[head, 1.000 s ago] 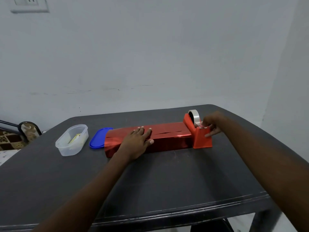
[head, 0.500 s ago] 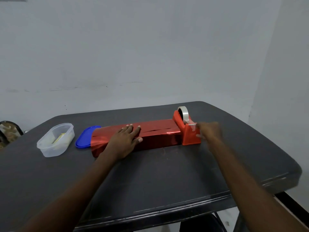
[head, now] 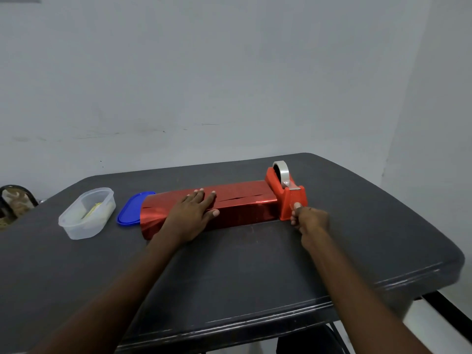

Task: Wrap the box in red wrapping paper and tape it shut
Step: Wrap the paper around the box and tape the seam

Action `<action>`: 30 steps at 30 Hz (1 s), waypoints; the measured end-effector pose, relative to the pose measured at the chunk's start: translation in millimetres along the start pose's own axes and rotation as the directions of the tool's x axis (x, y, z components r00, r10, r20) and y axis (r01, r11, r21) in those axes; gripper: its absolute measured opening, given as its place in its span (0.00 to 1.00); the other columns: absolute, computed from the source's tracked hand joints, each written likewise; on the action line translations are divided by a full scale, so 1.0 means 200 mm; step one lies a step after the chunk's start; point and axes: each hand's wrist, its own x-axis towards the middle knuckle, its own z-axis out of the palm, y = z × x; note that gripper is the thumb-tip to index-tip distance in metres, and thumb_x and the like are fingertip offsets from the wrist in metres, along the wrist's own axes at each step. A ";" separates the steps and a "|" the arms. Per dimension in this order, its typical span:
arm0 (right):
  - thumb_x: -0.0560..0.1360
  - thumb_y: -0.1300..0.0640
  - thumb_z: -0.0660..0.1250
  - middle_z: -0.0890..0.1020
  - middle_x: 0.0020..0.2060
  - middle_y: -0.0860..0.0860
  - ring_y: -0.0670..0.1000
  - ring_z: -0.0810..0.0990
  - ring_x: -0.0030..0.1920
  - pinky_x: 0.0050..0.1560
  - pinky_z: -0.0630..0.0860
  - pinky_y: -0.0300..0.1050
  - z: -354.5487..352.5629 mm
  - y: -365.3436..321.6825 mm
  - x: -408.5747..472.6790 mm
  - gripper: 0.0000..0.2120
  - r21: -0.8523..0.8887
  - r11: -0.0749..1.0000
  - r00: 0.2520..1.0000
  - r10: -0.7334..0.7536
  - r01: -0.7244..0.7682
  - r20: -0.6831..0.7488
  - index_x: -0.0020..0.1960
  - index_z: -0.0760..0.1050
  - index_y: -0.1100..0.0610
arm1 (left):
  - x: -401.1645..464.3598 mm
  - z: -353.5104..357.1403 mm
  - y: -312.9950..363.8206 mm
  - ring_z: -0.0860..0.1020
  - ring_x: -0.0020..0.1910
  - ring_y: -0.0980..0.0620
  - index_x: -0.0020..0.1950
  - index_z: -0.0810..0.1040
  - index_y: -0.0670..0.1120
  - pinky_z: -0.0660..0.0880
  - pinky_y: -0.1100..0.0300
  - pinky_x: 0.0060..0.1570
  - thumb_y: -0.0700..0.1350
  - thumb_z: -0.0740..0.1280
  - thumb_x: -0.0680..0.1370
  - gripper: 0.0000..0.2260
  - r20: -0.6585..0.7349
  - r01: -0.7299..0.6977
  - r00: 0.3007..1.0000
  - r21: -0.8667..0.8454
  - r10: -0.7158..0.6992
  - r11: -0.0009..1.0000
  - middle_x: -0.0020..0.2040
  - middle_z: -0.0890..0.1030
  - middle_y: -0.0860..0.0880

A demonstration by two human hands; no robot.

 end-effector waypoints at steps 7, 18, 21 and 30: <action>0.78 0.60 0.69 0.79 0.33 0.57 0.46 0.74 0.25 0.28 0.73 0.39 0.06 -0.09 -0.12 0.12 -0.044 0.968 0.961 -0.239 0.247 0.139 0.35 0.76 0.58 | -0.01 -0.01 0.01 0.54 0.79 0.46 0.81 0.51 0.52 0.51 0.52 0.76 0.63 0.48 0.82 0.29 -0.011 0.007 1.000 0.013 -0.006 1.000 0.80 0.56 0.43; 0.73 0.62 0.74 0.80 0.27 0.55 0.49 0.74 0.22 0.26 0.70 0.41 0.58 -0.21 -0.20 0.12 -0.301 0.924 0.917 -0.108 0.235 0.383 0.33 0.78 0.63 | -0.01 0.01 0.00 0.53 0.79 0.44 0.81 0.51 0.50 0.51 0.49 0.76 0.65 0.50 0.81 0.32 0.005 -0.001 1.000 -0.013 0.001 1.000 0.80 0.55 0.42; 0.71 0.66 0.74 0.81 0.26 0.55 0.47 0.74 0.19 0.22 0.69 0.39 0.70 -0.19 -0.20 0.06 -0.352 0.923 0.935 -0.022 0.155 0.354 0.36 0.80 0.65 | 0.00 0.01 0.00 0.53 0.79 0.44 0.81 0.51 0.50 0.51 0.48 0.76 0.65 0.51 0.81 0.32 0.004 -0.003 1.000 -0.022 0.003 1.000 0.80 0.55 0.42; 0.66 0.59 0.76 0.86 0.33 0.56 0.53 0.86 0.35 0.46 0.84 0.50 0.91 -0.08 -0.01 0.08 -0.546 0.832 0.976 0.026 0.100 0.218 0.40 0.81 0.63 | 0.00 0.03 -0.01 0.54 0.79 0.43 0.81 0.53 0.50 0.53 0.47 0.76 0.64 0.52 0.81 0.32 -0.029 -0.015 0.999 -0.032 0.014 0.999 0.79 0.56 0.41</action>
